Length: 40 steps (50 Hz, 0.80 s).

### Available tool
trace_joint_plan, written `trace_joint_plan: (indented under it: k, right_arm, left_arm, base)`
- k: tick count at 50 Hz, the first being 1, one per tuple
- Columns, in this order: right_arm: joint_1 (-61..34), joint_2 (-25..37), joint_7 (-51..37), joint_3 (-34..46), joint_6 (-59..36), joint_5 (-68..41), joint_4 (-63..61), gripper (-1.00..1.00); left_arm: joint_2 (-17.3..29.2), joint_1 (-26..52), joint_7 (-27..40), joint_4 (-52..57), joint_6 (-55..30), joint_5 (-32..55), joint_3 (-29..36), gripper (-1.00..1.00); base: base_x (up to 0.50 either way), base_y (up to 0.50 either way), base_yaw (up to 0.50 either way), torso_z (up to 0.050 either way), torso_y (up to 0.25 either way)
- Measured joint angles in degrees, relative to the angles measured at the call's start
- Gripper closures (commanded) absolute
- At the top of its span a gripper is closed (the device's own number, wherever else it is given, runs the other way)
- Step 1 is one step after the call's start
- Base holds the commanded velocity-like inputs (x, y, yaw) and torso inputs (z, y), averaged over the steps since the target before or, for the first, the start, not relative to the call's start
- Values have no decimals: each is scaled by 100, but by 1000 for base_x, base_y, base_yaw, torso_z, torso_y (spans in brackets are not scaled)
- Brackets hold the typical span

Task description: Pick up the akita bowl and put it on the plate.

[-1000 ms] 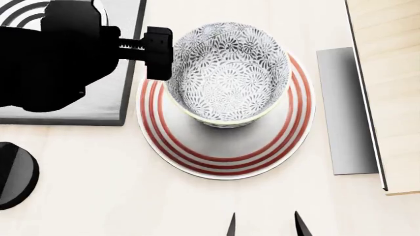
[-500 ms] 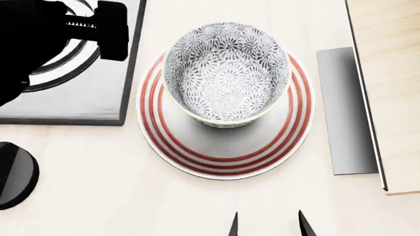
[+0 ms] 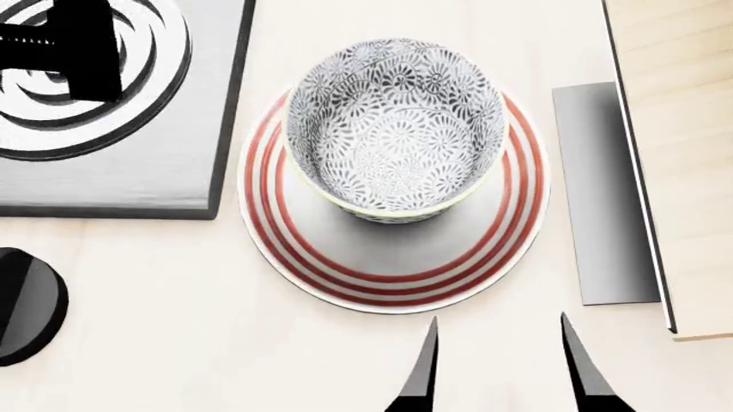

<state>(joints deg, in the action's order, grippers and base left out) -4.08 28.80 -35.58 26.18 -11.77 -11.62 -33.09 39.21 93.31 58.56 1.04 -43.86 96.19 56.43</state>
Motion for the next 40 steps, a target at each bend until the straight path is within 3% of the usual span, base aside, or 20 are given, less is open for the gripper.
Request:
trace_joint_plan:
  k: [11, 24, 32, 40]
  right_arm:
    - [-344, 187, -230, -153, -931, 149, -938, -100]
    - [-1381, 321, -425, -622, -2543, -296, -2051, -100]
    - [-2562, 1199, -1682, -261, -2793, -1690, -2401, -100]
    - [-4320, 2174, -3085, 811, -2550, -3124, -2558, -100]
  left_arm:
    - [398, -102, 161, 455, 54, 3, -97, -100]
    - [821, -226, 337, 1033, 134, 31, -219, -100]
    - [1147, -361, 508, 1698, 276, 97, -354, -100]
    - [1513, -351, 704, 2525, 434, 293, -597, -100]
  base:
    - [0, 0, 0, 0, 0]
    - [0, 0, 0, 0, 0]
    - [0, 0, 0, 0, 0]
    - [0, 0, 0, 0, 0]
